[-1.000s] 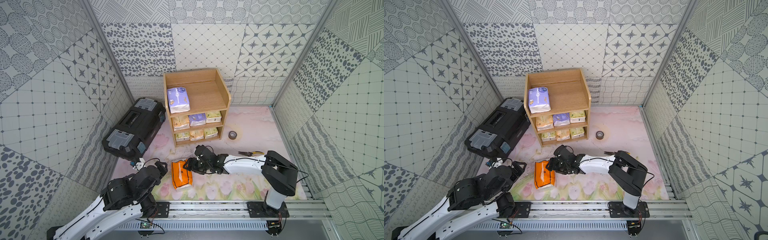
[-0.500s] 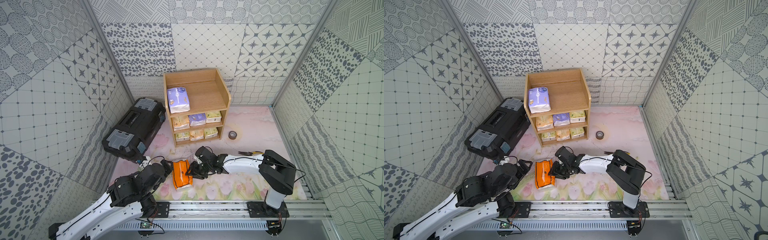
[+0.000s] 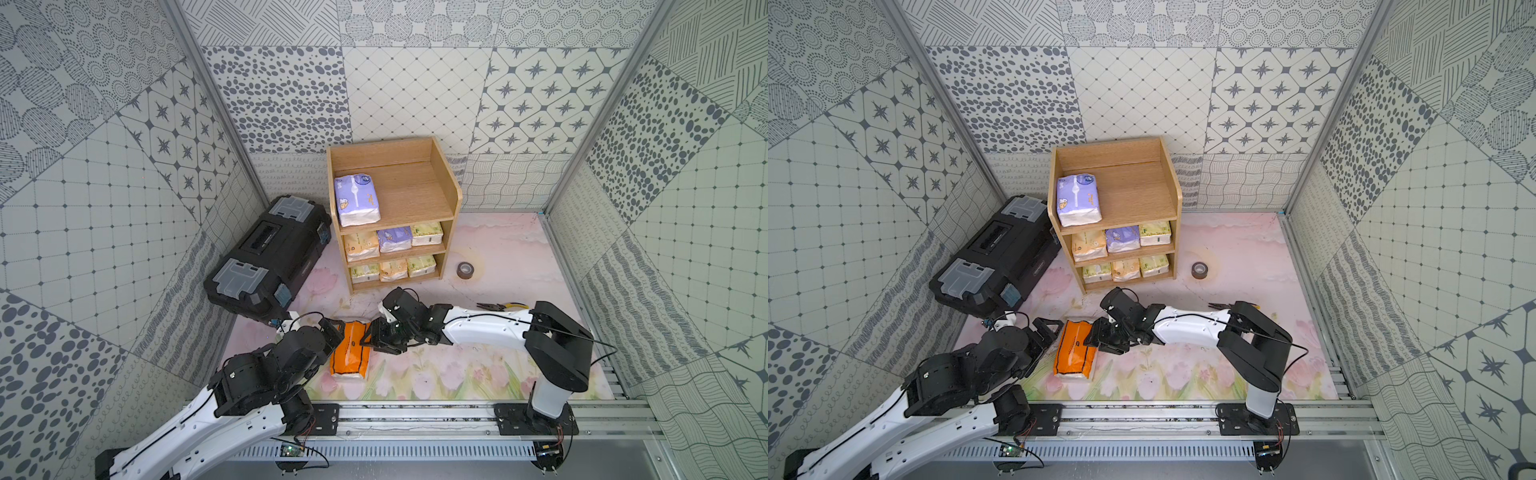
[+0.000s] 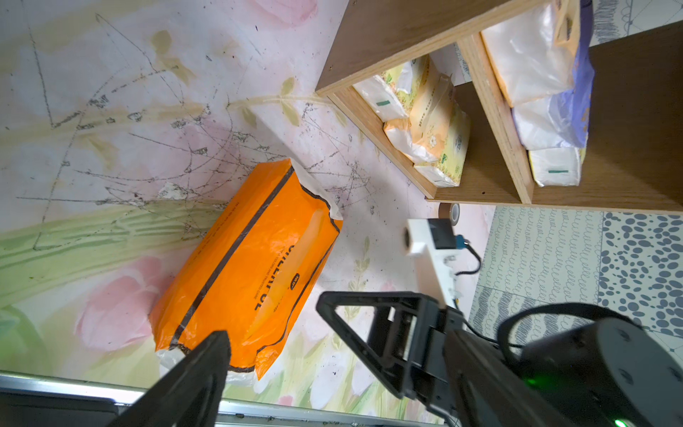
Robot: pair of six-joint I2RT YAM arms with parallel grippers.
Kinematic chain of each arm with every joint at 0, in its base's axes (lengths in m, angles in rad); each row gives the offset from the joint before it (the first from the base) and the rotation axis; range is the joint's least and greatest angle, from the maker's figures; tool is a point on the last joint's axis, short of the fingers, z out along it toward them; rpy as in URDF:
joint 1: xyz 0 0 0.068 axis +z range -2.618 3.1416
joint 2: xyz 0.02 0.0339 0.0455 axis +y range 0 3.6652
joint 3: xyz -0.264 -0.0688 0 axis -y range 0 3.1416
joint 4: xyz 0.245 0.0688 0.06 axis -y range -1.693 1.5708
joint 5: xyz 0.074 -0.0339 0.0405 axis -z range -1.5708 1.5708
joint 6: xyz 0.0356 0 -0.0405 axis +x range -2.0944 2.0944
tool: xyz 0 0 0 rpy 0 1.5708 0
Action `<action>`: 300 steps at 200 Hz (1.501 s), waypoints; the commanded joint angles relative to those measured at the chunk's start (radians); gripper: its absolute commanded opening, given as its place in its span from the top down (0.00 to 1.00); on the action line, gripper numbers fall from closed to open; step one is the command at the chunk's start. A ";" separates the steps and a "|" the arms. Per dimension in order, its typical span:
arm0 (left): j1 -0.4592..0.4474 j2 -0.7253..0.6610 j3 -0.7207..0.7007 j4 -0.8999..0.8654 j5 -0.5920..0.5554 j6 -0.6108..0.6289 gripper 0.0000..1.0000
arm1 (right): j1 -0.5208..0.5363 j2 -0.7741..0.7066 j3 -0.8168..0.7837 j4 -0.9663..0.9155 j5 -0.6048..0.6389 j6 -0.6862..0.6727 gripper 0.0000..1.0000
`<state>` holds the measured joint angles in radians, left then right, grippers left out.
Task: Remove the tissue boxes from the shelf
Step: Place the box of tissues at the center of the board, then pick up a box of tissues from the shelf.
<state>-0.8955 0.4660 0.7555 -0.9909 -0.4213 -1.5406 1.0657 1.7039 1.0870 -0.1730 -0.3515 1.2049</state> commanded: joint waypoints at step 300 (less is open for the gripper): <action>-0.003 0.030 -0.082 0.434 -0.244 0.057 0.03 | -0.290 0.294 1.250 -0.503 0.329 -0.387 0.81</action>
<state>-0.8955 0.4690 0.6472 -0.6292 -0.6041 -1.5139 0.7780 1.9907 2.2993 -0.6621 -0.0151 0.8318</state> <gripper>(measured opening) 0.972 0.229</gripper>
